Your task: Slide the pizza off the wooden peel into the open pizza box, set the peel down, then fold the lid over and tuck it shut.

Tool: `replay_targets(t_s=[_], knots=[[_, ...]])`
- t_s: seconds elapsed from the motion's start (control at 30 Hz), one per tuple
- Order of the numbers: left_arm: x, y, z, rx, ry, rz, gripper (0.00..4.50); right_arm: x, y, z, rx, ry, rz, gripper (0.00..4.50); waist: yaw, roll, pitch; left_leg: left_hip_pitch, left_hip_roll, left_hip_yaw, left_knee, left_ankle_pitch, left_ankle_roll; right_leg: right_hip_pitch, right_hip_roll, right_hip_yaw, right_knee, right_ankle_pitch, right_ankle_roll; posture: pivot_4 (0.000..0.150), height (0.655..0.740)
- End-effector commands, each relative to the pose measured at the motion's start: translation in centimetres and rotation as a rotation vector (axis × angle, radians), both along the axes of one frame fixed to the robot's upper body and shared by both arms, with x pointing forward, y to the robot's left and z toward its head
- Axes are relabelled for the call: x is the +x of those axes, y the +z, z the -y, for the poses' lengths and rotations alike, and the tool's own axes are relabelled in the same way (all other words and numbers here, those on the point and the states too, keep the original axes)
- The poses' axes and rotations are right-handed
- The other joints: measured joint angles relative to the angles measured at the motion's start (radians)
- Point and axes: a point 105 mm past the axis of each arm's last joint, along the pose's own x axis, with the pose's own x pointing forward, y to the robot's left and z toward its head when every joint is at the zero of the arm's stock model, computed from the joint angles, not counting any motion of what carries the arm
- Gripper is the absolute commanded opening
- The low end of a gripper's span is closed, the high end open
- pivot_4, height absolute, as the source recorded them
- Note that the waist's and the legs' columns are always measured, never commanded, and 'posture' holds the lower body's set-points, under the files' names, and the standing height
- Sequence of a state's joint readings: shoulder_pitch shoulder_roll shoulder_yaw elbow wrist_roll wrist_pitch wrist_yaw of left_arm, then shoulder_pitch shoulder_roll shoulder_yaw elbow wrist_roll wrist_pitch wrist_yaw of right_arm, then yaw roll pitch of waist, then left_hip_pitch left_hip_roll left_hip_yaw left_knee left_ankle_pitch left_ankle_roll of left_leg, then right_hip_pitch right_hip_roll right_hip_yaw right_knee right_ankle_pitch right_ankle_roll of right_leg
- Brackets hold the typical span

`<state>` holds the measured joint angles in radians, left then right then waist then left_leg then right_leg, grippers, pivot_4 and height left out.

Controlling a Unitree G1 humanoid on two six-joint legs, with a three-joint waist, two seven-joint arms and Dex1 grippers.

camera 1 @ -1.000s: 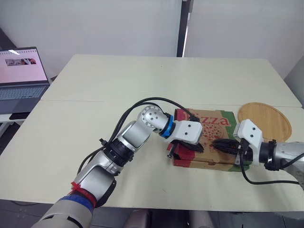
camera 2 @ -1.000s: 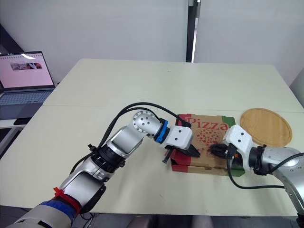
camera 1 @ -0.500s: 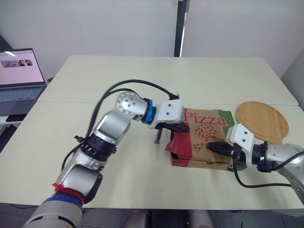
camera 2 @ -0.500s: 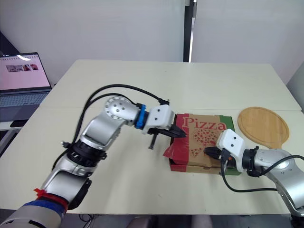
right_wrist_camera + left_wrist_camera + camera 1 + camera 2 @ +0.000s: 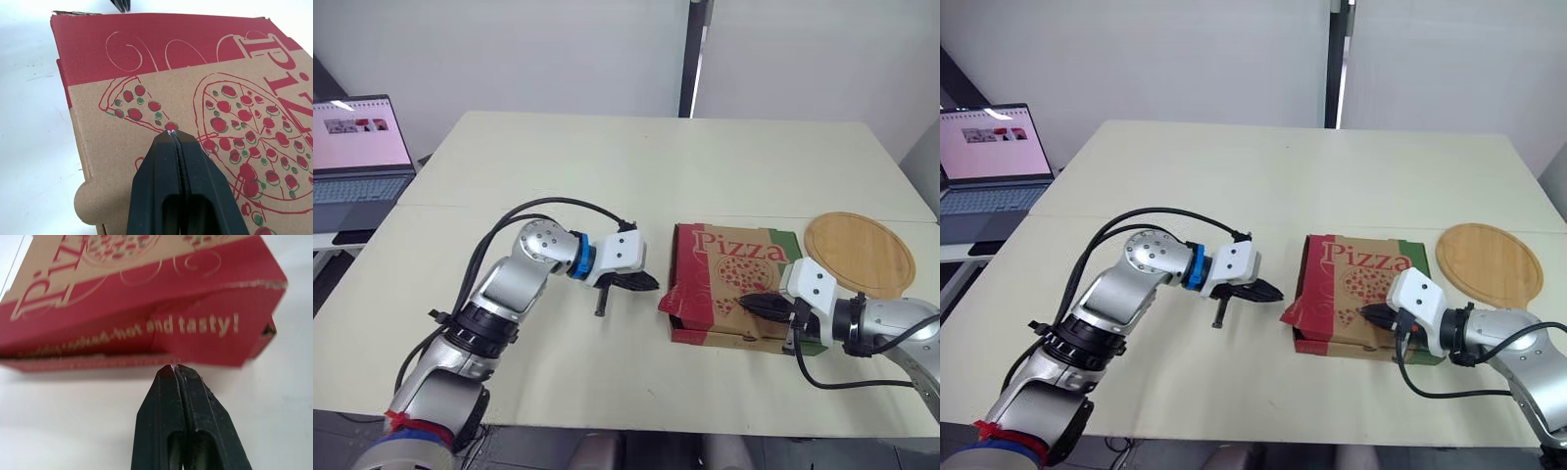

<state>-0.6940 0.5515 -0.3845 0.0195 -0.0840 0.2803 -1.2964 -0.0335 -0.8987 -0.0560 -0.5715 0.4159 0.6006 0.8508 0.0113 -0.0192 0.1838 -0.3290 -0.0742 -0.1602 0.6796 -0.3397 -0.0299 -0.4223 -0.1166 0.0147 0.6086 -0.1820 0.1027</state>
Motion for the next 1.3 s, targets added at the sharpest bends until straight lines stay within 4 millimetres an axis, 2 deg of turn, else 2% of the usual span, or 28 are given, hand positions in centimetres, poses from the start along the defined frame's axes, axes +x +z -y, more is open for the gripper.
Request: replay_targets(t_s=[0.03,0.2,0.43,0.8,1.0,1.3], knots=[[-0.2,0.6,1.1,-0.012,-0.039,0.04,0.0,-0.3,-0.1,-0.1,-0.005,0.02,-0.015,0.05,-0.002,0.0,0.0,0.0,0.0,0.0,0.0,0.0,0.0,0.0,0.0,0.0,0.0,0.0,0.0,0.15,0.74],[-1.0,-0.6,1.6,0.047,-0.102,0.042,0.0,-0.4,-0.1,0.0,-0.007,0.021,-0.017,0.05,-0.003,0.0,0.0,0.0,0.0,0.0,0.0,0.0,0.0,0.0,0.0,0.0,0.0,0.0,0.0,0.15,0.74],[-1.5,0.4,3.8,-0.01,-0.151,0.076,0.0,-0.5,-0.2,0.0,-0.008,0.025,-0.026,0.05,-0.002,0.0,0.0,0.0,0.0,0.0,0.0,0.0,0.0,0.0,0.0,0.0,0.0,0.0,0.0,0.15,0.74],[-2.1,2.4,5.2,-0.082,-0.17,0.078,0.0,-0.8,-0.3,0.2,-0.016,0.034,-0.036,0.05,0.001,0.0,0.0,0.0,0.0,0.0,0.0,0.0,0.0,0.0,0.0,0.0,0.0,0.0,0.0,0.15,0.74],[-2.1,2.9,5.3,-0.101,-0.16,0.068,0.0,-0.7,-0.2,0.2,-0.02,0.041,-0.036,0.05,0.001,0.0,0.0,0.0,0.0,0.0,0.0,0.0,0.0,0.0,0.0,0.0,0.0,0.0,0.0,0.15,0.74],[-2.4,0.9,3.7,-0.016,-0.161,0.043,0.0,-0.5,-0.2,0.3,-0.036,0.038,-0.027,0.05,0.002,0.0,0.0,0.0,0.0,0.0,0.0,0.0,-0.001,0.0,0.0,0.0,0.0,0.0,0.0,0.15,0.74]])
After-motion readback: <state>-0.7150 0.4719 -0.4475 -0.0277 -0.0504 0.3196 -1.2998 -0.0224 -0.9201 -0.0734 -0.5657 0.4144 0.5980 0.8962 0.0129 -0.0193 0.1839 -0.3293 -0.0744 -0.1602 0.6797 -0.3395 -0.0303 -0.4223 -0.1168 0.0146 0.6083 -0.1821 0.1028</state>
